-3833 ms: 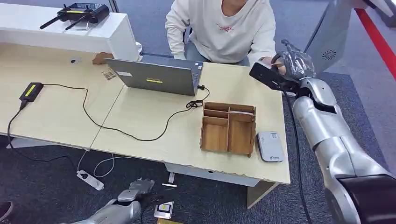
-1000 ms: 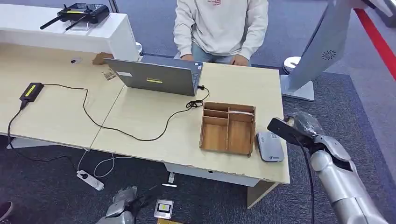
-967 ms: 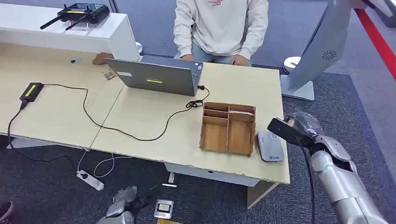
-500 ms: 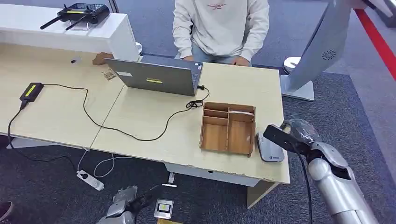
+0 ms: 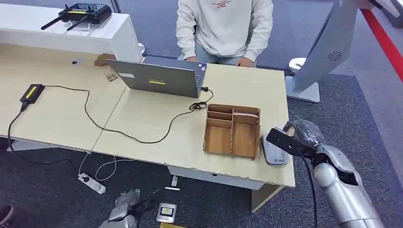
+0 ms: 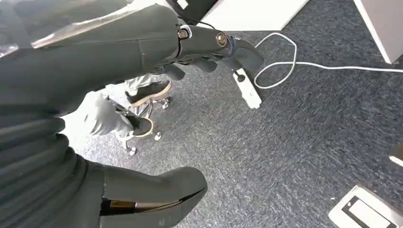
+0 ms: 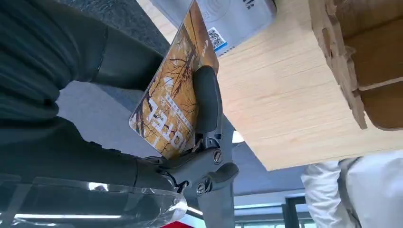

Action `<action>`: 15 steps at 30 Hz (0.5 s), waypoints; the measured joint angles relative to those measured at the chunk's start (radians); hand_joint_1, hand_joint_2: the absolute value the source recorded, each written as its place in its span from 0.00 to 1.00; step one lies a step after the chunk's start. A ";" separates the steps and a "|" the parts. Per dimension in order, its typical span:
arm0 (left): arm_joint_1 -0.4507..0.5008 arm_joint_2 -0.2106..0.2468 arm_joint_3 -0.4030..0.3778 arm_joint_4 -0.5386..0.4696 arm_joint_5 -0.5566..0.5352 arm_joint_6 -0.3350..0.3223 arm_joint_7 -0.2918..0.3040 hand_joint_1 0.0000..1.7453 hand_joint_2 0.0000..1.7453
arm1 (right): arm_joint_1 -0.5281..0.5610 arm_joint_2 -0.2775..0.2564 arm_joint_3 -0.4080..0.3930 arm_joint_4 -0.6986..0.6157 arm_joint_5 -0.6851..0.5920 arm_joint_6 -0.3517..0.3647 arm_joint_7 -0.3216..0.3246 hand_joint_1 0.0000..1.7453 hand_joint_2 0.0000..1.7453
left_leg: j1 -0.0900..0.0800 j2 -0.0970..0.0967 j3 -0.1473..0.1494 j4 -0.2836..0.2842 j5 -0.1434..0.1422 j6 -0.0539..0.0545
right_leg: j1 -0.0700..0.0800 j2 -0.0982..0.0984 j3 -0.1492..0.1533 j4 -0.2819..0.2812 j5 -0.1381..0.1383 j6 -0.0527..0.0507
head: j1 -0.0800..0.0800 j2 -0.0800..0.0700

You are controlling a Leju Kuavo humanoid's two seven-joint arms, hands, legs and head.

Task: Pass the card to the sensor for recognition and then transmit it.

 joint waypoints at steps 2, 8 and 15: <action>0.000 0.000 0.000 0.000 0.000 0.000 0.000 0.00 1.00 | 0.001 0.000 0.000 -0.005 0.000 0.000 0.000 1.00 1.00 | 0.000 0.000 0.000 0.000 0.000 0.000 | 0.000 0.000 0.000 0.000 0.000 0.000 | 0.000 0.000; 0.000 0.000 0.000 0.000 0.000 0.000 0.000 0.00 1.00 | 0.002 -0.002 0.000 -0.014 0.000 0.000 0.000 1.00 1.00 | 0.000 0.000 0.000 0.000 0.000 0.000 | 0.000 0.000 0.000 0.000 0.000 0.000 | 0.000 0.000; 0.000 0.000 0.000 0.000 -0.004 -0.002 0.003 0.00 1.00 | 0.003 -0.002 0.000 -0.014 0.000 0.006 0.008 1.00 1.00 | 0.000 0.000 0.000 0.000 0.000 0.000 | 0.000 0.000 0.000 0.000 0.000 0.000 | 0.000 0.000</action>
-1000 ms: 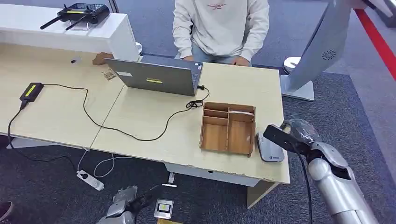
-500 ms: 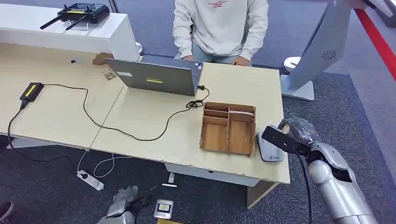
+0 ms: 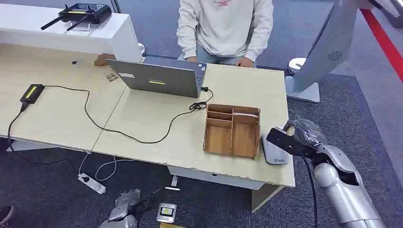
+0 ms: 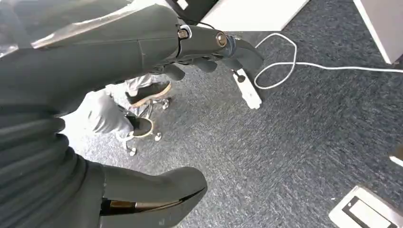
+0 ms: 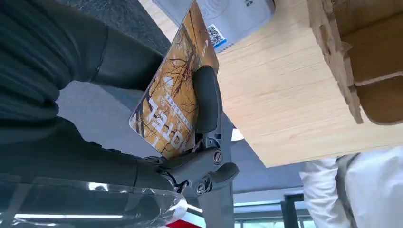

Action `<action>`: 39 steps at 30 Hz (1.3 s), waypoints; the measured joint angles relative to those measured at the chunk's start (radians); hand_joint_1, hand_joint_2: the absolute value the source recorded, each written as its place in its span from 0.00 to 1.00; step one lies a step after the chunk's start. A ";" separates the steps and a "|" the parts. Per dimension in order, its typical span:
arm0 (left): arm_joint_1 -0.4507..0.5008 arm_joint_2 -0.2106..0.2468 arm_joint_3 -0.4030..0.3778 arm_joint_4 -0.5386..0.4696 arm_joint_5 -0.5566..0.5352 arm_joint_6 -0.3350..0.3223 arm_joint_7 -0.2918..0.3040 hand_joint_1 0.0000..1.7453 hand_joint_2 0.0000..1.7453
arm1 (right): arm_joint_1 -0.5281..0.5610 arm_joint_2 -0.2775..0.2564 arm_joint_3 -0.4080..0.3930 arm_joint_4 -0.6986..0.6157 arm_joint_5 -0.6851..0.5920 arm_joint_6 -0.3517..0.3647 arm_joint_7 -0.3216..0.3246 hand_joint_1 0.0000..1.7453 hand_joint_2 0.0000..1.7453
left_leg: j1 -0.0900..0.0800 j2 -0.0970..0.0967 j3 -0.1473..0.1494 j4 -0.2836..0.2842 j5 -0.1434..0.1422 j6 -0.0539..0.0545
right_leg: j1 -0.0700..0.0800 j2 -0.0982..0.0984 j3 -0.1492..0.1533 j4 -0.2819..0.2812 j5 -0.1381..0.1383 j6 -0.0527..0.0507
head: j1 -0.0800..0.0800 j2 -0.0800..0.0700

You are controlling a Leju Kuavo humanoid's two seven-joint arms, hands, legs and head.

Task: Pass the card to the sensor for recognition and then transmit it.

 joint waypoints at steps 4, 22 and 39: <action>0.000 0.000 0.000 0.000 -0.001 0.000 0.013 0.00 1.00 | 0.017 -0.006 0.000 -0.015 0.003 0.014 0.011 1.00 1.00 | 0.000 0.000 0.000 0.000 0.000 0.000 | 0.000 0.000 0.000 0.000 0.000 0.000 | 0.000 0.000; -0.001 -0.003 0.016 0.000 -0.017 0.011 0.053 0.00 1.00 | 0.012 -0.003 0.006 0.182 0.061 0.024 -0.030 1.00 1.00 | 0.000 0.000 0.001 0.000 0.000 0.000 | 0.000 0.000 0.001 0.000 0.000 0.000 | 0.000 0.000; 0.000 -0.005 0.036 0.000 -0.020 0.014 0.066 0.00 1.00 | -0.034 0.013 0.008 0.312 0.061 0.024 -0.035 1.00 1.00 | 0.000 0.001 0.014 0.000 0.000 0.000 | 0.000 0.000 0.014 -0.001 0.000 0.000 | 0.000 0.000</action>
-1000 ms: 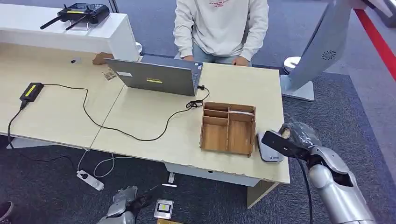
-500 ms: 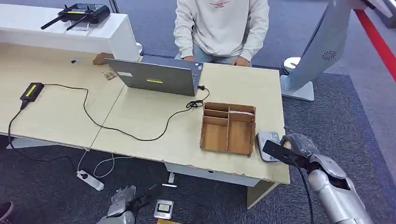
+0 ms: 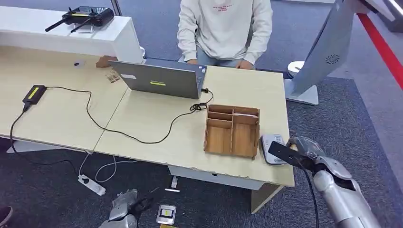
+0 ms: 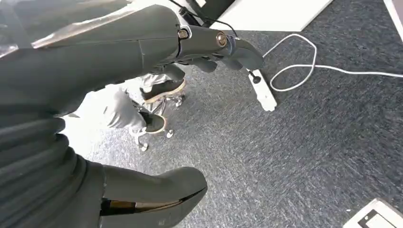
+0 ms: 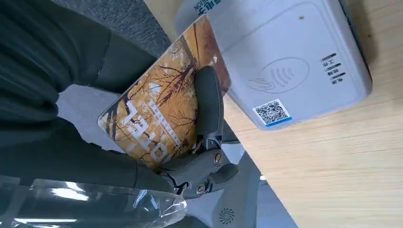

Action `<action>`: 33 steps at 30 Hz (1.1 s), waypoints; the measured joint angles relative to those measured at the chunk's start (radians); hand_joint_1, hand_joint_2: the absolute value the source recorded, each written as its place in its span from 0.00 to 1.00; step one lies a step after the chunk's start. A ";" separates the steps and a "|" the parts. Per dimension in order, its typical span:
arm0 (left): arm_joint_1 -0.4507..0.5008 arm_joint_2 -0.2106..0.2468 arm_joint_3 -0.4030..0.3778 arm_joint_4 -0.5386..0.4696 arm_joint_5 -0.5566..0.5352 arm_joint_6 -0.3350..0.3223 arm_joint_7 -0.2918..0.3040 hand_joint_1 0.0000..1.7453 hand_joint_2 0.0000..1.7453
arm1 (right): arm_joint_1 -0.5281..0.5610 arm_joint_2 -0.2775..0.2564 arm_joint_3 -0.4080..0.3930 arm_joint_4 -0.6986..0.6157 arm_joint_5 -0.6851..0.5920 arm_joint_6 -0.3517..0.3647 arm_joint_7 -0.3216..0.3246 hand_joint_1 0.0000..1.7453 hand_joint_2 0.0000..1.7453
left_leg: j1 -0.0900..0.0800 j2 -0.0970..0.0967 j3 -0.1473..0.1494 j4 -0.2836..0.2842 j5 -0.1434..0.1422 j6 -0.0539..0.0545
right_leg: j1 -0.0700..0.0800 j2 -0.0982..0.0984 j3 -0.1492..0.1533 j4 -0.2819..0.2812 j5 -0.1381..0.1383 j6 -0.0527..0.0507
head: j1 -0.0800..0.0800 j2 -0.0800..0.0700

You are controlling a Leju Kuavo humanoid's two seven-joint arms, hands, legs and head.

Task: Pass the card to the sensor for recognition and then transmit it.

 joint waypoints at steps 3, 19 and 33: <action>0.000 0.000 0.005 0.000 -0.008 0.000 0.002 0.00 1.00 | 0.000 0.000 0.000 0.005 -0.001 -0.005 0.003 1.00 1.00 | 0.000 0.000 0.001 0.000 0.000 0.000 | 0.000 0.000 0.001 0.000 0.000 0.000 | 0.000 0.000; 0.001 -0.010 0.008 0.000 -0.068 0.031 -0.098 0.00 1.00 | -0.178 -0.061 -0.060 -0.211 0.025 -0.075 -0.057 1.00 1.00 | -0.002 0.003 -0.008 0.001 0.003 0.001 | -0.002 0.003 -0.010 0.002 0.005 0.000 | 0.000 0.000; 0.001 -0.017 0.008 0.000 -0.069 0.032 -0.111 0.00 1.00 | -0.291 -0.059 -0.081 -0.307 0.035 -0.074 -0.078 1.00 1.00 | 0.000 0.002 -0.009 0.001 0.003 0.000 | -0.001 0.002 -0.010 0.001 0.004 0.000 | 0.000 0.000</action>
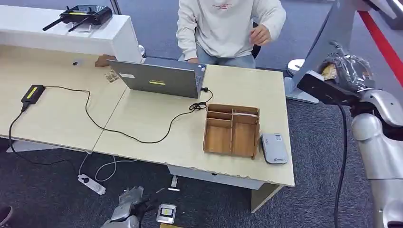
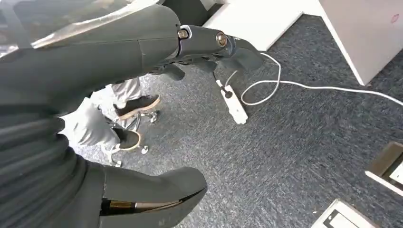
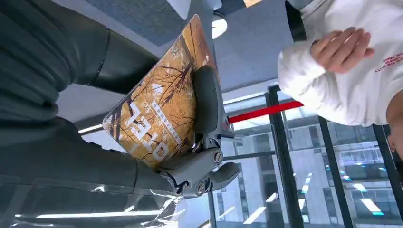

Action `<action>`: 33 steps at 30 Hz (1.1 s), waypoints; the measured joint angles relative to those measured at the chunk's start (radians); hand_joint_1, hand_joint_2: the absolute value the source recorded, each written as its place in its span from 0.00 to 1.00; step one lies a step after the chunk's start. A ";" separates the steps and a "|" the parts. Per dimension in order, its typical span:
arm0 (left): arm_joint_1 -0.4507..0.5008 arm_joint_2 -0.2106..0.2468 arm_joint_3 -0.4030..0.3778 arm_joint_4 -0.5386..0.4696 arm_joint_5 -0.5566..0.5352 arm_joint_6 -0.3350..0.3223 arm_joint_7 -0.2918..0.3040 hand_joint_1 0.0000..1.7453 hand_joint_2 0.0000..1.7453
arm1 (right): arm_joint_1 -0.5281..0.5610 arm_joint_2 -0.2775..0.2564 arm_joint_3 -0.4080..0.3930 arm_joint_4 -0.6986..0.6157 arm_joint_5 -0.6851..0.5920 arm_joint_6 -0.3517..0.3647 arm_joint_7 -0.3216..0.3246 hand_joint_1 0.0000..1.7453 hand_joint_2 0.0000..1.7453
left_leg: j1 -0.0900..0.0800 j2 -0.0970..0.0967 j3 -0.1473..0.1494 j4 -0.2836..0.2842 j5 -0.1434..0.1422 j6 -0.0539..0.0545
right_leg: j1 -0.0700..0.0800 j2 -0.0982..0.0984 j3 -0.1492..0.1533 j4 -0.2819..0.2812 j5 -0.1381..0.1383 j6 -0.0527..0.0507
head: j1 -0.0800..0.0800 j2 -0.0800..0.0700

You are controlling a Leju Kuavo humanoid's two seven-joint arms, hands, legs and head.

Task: Pass the card to the sensor for recognition and then transmit it.

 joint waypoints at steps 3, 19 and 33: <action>0.000 -0.001 0.000 0.000 0.005 0.000 -0.018 0.00 1.00 | -0.039 0.011 0.004 0.006 0.008 -0.016 -0.042 1.00 1.00 | 0.000 0.000 -0.002 0.000 0.000 0.000 | 0.000 0.000 -0.002 0.001 0.000 0.000 | 0.000 0.000; -0.023 0.043 -0.006 0.000 0.087 -0.098 -0.122 0.00 1.00 | -0.378 0.328 0.132 0.448 0.124 -0.092 -0.137 1.00 1.00 | 0.003 -0.002 -0.009 0.000 0.003 -0.004 | 0.002 -0.002 -0.009 0.004 0.001 -0.002 | 0.000 0.000; -0.031 0.051 -0.006 -0.001 0.102 -0.113 -0.112 0.00 1.00 | -0.447 0.410 0.181 0.610 0.166 -0.056 -0.088 1.00 1.00 | 0.002 -0.002 -0.008 0.000 0.003 -0.004 | 0.002 -0.001 -0.010 0.004 0.001 -0.003 | 0.000 0.000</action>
